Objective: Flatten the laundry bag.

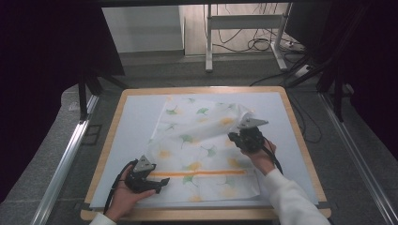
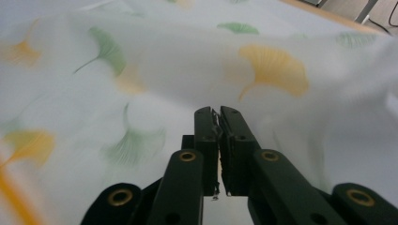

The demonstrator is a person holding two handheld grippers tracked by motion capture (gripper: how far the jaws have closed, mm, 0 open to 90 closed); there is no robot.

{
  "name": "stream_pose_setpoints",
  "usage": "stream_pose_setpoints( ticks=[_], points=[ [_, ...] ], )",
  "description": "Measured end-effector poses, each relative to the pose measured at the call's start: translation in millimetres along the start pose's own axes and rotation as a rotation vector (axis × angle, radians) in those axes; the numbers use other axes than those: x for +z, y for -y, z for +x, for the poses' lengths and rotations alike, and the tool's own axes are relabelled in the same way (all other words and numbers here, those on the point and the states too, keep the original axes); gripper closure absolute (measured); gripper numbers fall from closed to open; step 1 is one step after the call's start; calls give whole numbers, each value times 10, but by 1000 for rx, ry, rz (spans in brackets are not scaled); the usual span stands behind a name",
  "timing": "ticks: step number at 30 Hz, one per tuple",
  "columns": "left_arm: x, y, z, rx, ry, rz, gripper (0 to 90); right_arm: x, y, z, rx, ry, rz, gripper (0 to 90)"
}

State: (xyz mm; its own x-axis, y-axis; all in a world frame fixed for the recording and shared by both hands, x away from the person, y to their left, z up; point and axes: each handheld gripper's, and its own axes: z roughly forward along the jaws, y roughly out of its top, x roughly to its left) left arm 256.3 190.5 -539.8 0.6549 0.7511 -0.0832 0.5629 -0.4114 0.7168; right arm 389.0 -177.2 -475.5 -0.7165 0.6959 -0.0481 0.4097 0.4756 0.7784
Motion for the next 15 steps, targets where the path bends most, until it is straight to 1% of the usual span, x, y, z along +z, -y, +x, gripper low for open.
stream_pose_setpoints(
  ticks=[1,2,3,4,5,6,7,8,9,10,11,12,13,14,15],
  points=[
    [-1,2,-4,1,-1,1,214,194,-123,-57,-11,31,15,883],
    [-3,5,-8,-1,0,0,214,289,-169,-107,-6,40,31,890],
    [-6,7,-4,-1,2,-2,214,377,-201,-167,-5,65,50,892],
    [-6,7,-4,-1,2,-2,214,377,-201,-167,-5,65,50,892],
    [-9,7,2,-2,3,-4,214,545,-226,-353,17,118,89,893],
    [-9,8,6,-3,5,-5,214,545,-226,-353,17,118,89,893],
    [-9,8,12,-4,6,-5,214,588,-223,-427,40,126,97,893],
    [-9,9,19,-6,7,-6,214,693,-201,-590,74,153,126,894],
    [-9,9,19,-6,7,-6,214,693,-201,-590,74,153,126,894],
    [-9,9,21,-7,8,-6,214,742,-184,-662,82,167,142,894],
    [-11,8,20,-7,7,-7,214,832,-142,-782,109,186,159,894],
    [-11,8,20,-7,7,-7,214,832,-142,-782,109,186,159,894],
    [-12,9,20,-7,8,-7,214,872,-118,-835,123,187,165,894],
    [-12,9,20,-7,7,-6,214,915,-96,-920,151,198,143,894],
    [-11,9,21,-6,7,-5,214,926,-95,-961,161,213,136,894]
  ],
)
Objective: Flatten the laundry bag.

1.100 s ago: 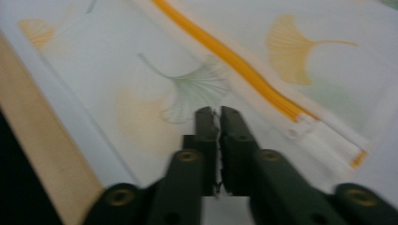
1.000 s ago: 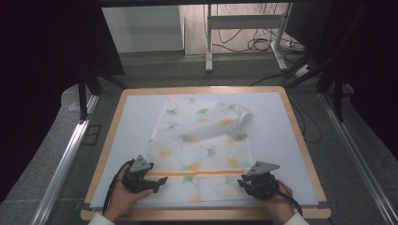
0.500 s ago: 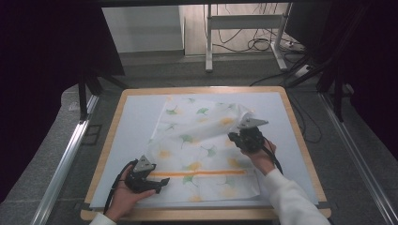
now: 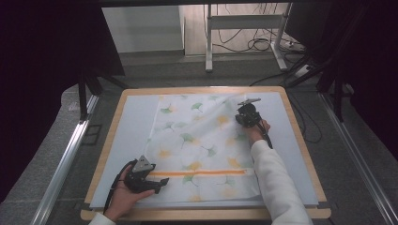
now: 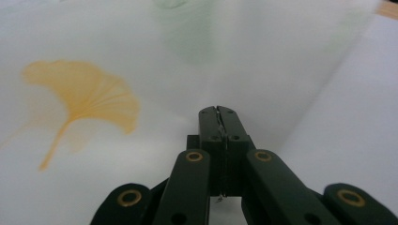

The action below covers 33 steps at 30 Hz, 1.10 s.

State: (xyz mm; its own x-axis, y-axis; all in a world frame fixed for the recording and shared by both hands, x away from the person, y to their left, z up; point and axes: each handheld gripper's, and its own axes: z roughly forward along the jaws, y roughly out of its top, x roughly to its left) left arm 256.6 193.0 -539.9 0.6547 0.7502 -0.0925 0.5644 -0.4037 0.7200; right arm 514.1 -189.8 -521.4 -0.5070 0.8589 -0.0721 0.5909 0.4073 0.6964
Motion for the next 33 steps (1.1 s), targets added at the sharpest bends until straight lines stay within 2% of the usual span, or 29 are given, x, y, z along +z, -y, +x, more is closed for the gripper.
stream_pose_setpoints(
  ticks=[2,3,4,7,11,12,15,16,17,18,19,23,24,27,30,31,33],
  points=[
    [2,0,-2,0,0,1,214,23,-21,-60,17,32,-3,894],
    [2,0,-2,0,0,1,214,23,-21,-60,17,32,-3,894],
    [2,0,0,0,1,0,214,31,-33,-104,42,49,-3,894],
    [2,0,3,-1,-1,-1,214,9,-56,-83,53,28,-19,894],
    [4,-3,8,-1,-2,-1,214,-76,-133,157,0,-62,-67,893],
    [6,-4,0,1,-2,1,214,-112,-169,302,-31,-123,-82,892],
    [1,-5,-4,3,-4,0,214,-138,-213,515,-76,-189,-94,891],
    [1,-5,-4,3,-4,0,214,-138,-213,515,-76,-189,-94,891],
    [-1,-5,-3,2,-6,-1,214,-137,-224,584,-82,-209,-94,891],
    [-2,-5,-1,1,-8,-1,214,-115,-241,710,-109,-237,-94,880],
    [-2,-5,0,-1,-9,-2,214,-95,-249,763,-119,-247,-92,872],
    [0,-5,3,5,-9,0,214,4,-282,865,-140,-253,-76,869],
    [0,-5,2,6,-9,0,214,86,-314,896,-123,-260,-73,874],
    [-5,-4,9,4,-11,-2,214,168,-345,915,-115,-255,-58,881],
    [-13,-1,20,2,-10,-2,214,303,-353,900,-117,-195,-26,886],
    [-14,0,20,1,-10,-2,214,346,-344,862,-104,-174,-16,890],
    [-17,1,24,1,-9,-5,214,366,-337,790,-62,-169,-32,892]
  ],
)
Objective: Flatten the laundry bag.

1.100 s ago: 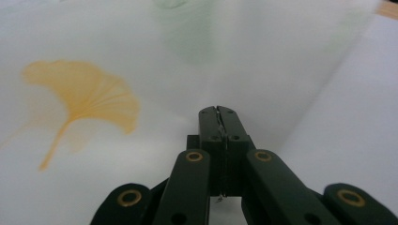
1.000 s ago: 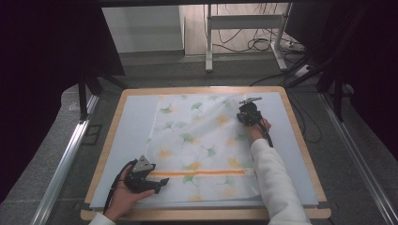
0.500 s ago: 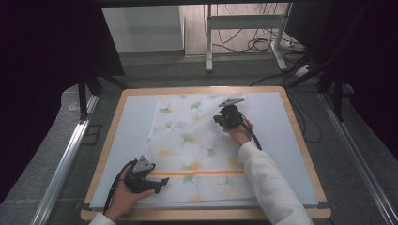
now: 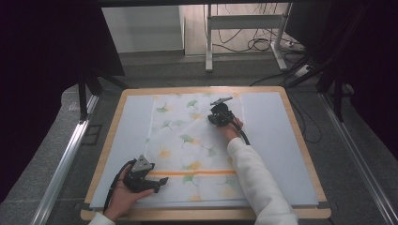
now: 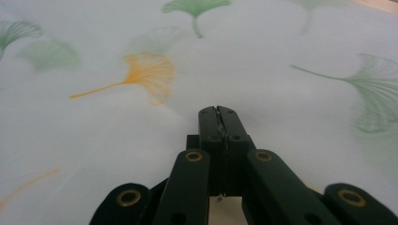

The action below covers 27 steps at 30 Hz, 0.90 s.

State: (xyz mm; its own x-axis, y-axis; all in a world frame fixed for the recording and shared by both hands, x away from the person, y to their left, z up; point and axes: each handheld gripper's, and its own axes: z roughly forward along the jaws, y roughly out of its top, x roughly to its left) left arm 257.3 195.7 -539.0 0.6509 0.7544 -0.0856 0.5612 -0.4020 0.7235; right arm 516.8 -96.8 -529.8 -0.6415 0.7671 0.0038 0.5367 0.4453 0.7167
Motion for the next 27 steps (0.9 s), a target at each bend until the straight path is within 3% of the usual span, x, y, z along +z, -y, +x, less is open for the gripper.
stream_pose_setpoints(
  ticks=[7,11,14,15,18,19,22,23,24,27],
  points=[
    [5,-3,0,3,1,2,214,-90,53,-146,32,22,3,893],
    [7,-5,-4,4,1,4,214,-225,94,-142,24,-6,-9,893],
    [9,-5,-5,4,1,5,214,-388,145,-110,-4,-36,-22,893],
    [13,-6,-8,4,1,4,214,-516,197,-96,-21,-52,-34,893],
    [17,-7,-11,4,1,4,214,-649,260,-90,-26,-65,-38,893],
    [17,-7,-14,4,1,4,214,-779,336,-80,-34,-80,-46,893],
    [13,-6,-17,4,-2,-1,214,-915,421,-60,-46,-95,-50,893],
    [13,-5,-14,3,-4,-3,214,-1062,512,-34,-57,-113,-54,893],
    [13,-5,-14,3,-4,-3,213,-1062,512,-34,-57,-113,-54,893],
    [18,-3,-13,1,-6,-5,212,-1274,666,17,-75,-134,-53,893]
  ],
)
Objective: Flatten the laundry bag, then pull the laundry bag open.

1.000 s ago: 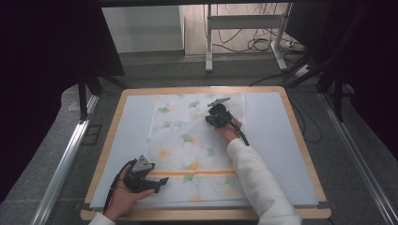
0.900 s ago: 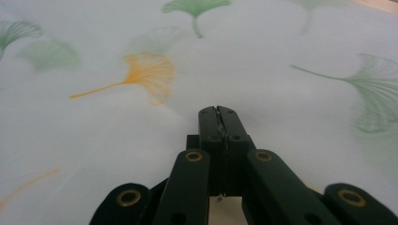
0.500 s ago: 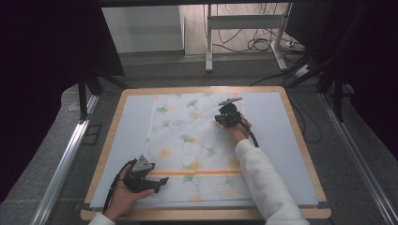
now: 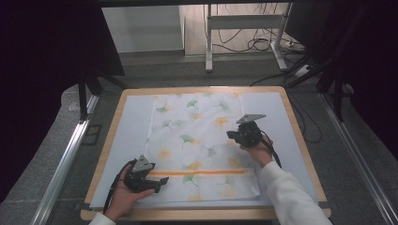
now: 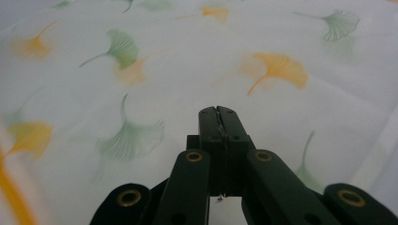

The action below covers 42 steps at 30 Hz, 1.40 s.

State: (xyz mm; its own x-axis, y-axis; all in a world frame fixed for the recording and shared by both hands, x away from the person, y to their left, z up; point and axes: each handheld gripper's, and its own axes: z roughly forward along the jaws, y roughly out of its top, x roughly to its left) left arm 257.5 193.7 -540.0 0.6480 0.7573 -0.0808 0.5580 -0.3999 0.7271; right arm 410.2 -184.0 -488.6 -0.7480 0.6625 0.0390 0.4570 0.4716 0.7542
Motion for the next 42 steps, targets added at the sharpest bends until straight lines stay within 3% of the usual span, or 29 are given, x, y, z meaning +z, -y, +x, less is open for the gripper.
stream_pose_setpoints(
  ticks=[4,9,14,23,26,29,32,36,39,42],
  points=[
    [13,-2,-8,-12,0,-7,209,-310,267,125,-23,-23,4,893],
    [17,-10,-5,-28,0,-10,210,-559,481,210,-43,-47,9,892],
    [20,-12,-10,-29,-4,-22,209,-750,663,248,-18,-61,-7,892],
    [-3,-36,-11,-37,4,-38,237,-922,868,285,21,-59,-4,889],
    [-32,-78,-51,-10,-3,-59,245,-1000,920,306,32,-56,-13,890],
    [-78,-178,-149,43,1,-100,246,-1026,940,322,34,-53,-18,889],
    [-28,-303,-258,59,47,-90,237,-1032,984,372,28,-49,-5,883],
    [42,-407,-335,64,66,-85,248,-1031,995,430,8,-46,2,880],
    [96,-550,-411,69,96,-58,295,-1036,992,477,-26,-49,4,880],
    [167,-696,-493,69,108,-45,306,-1010,995,458,-28,-45,14,881]
  ],
)
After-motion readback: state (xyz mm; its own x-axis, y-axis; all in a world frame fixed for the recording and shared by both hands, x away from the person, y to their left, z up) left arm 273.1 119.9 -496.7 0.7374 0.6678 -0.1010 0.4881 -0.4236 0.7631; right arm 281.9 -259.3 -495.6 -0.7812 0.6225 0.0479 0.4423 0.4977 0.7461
